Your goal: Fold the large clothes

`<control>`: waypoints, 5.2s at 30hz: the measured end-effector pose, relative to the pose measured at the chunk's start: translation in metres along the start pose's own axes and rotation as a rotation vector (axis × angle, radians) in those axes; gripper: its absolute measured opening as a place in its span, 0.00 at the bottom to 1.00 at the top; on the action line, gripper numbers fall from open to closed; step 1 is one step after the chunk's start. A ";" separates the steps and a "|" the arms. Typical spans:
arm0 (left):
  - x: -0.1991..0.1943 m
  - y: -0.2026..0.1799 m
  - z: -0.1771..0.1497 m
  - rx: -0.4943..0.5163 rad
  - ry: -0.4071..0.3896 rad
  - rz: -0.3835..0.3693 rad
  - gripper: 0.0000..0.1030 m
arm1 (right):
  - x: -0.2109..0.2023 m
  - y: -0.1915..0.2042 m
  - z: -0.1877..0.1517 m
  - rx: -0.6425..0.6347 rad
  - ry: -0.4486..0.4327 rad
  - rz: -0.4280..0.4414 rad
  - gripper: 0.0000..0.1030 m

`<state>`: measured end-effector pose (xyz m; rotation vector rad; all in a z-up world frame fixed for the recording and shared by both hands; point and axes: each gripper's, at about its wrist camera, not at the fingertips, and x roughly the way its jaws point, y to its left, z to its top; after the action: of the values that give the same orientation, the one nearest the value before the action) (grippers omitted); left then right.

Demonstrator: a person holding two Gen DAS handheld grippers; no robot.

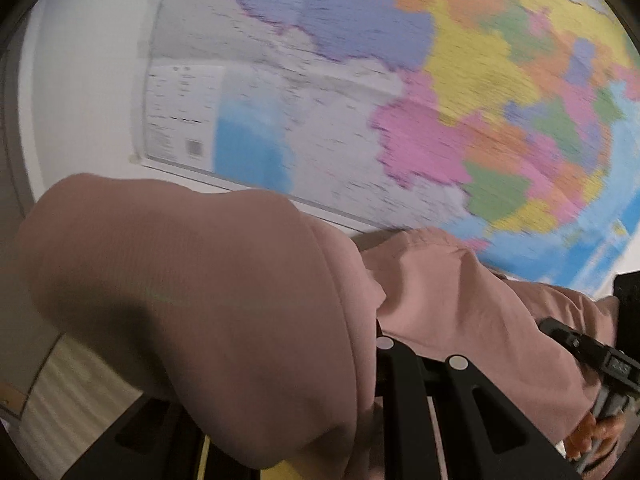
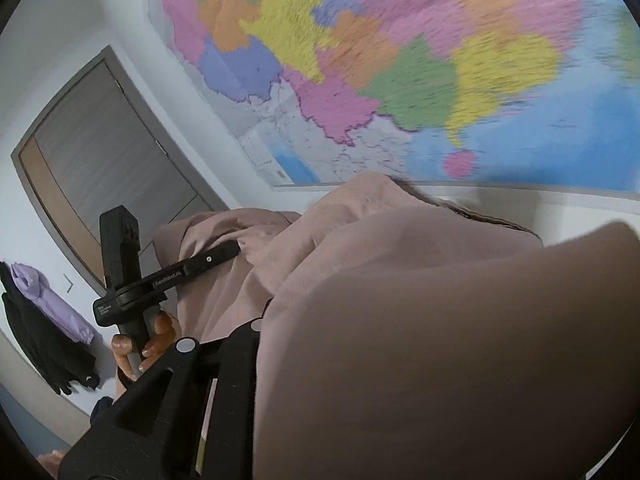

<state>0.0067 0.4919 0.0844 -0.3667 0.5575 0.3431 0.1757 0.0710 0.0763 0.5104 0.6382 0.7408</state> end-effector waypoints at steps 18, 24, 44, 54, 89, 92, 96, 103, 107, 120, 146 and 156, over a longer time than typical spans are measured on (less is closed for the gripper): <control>0.148 0.131 -0.050 -0.122 0.156 0.181 0.18 | 0.164 -0.041 -0.073 0.054 0.274 -0.031 0.31; 0.149 0.145 -0.061 -0.163 0.164 0.143 0.23 | 0.129 -0.073 -0.094 0.164 0.295 0.006 0.73; 0.141 0.138 -0.068 -0.159 0.193 0.100 0.31 | 0.087 -0.092 -0.085 0.171 0.223 -0.066 0.07; 0.087 0.129 -0.074 -0.054 0.144 0.248 0.60 | 0.088 -0.105 -0.086 0.175 0.258 -0.169 0.42; 0.085 -0.009 -0.136 0.241 0.133 0.205 0.79 | 0.115 -0.049 -0.110 -0.150 0.302 -0.303 0.59; 0.078 -0.016 -0.140 0.258 0.118 0.211 0.79 | 0.106 -0.047 -0.109 -0.135 0.293 -0.289 0.59; 0.071 -0.021 -0.142 0.253 0.106 0.208 0.83 | 0.091 -0.038 -0.106 -0.164 0.252 -0.286 0.62; 0.068 -0.024 -0.146 0.238 0.123 0.191 0.86 | 0.101 -0.030 -0.125 -0.245 0.320 -0.296 0.64; 0.077 -0.016 -0.149 0.195 0.165 0.213 0.93 | 0.103 -0.035 -0.131 -0.234 0.319 -0.315 0.64; 0.064 -0.011 -0.155 0.128 0.143 0.224 0.93 | 0.091 -0.014 -0.141 -0.286 0.305 -0.328 0.66; 0.000 -0.050 -0.191 0.023 0.088 0.160 0.93 | 0.033 0.017 -0.159 -0.269 0.175 -0.359 0.94; -0.030 -0.062 -0.196 0.023 0.023 0.222 0.93 | 0.019 0.032 -0.165 -0.307 0.124 -0.366 0.94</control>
<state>-0.0793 0.3473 -0.0378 -0.2872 0.6265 0.5466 0.0593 0.1384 -0.0256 0.0603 0.6954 0.5112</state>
